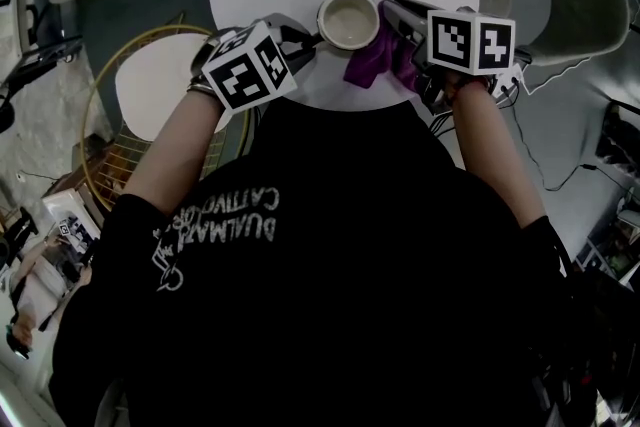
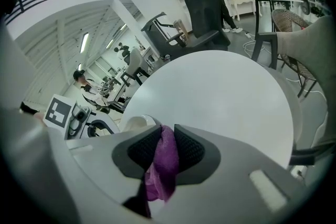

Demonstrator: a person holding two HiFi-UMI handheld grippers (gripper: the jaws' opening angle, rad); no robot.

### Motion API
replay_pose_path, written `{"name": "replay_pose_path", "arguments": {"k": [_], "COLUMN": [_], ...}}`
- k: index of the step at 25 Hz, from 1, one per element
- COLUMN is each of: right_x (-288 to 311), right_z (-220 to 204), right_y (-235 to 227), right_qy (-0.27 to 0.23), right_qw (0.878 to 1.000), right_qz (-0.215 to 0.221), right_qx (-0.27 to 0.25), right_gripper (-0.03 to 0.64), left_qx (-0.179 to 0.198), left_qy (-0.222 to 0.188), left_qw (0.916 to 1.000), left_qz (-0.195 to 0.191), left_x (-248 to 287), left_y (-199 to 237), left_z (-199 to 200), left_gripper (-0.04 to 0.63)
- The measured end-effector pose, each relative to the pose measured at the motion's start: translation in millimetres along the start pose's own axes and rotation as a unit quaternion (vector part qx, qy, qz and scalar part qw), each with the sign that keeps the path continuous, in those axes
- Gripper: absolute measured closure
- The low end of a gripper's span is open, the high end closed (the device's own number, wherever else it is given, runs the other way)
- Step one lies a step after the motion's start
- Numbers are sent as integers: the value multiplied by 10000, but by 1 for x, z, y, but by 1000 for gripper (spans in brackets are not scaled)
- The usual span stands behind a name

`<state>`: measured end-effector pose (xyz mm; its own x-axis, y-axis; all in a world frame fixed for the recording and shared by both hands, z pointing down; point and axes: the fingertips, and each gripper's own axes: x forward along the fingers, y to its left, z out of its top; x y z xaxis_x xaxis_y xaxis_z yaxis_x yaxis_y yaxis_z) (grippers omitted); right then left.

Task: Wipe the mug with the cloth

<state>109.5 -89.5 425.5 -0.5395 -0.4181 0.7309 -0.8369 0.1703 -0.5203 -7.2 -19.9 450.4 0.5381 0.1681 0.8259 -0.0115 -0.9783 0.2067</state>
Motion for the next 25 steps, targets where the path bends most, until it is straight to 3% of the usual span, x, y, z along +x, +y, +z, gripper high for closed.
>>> {"name": "replay_pose_path", "arguments": {"k": [25], "right_x": [30], "right_z": [34], "right_y": [15], "right_qy": [202], "right_qw": [9990], "right_qz": [12], "right_qx": [-409], "right_gripper": [538], "left_qx": [84], "left_qy": [26], "left_qw": [9997], "left_qz": [-217], "left_x": [0], "left_y": [1], "left_z": [-4], "left_gripper": [529]}}
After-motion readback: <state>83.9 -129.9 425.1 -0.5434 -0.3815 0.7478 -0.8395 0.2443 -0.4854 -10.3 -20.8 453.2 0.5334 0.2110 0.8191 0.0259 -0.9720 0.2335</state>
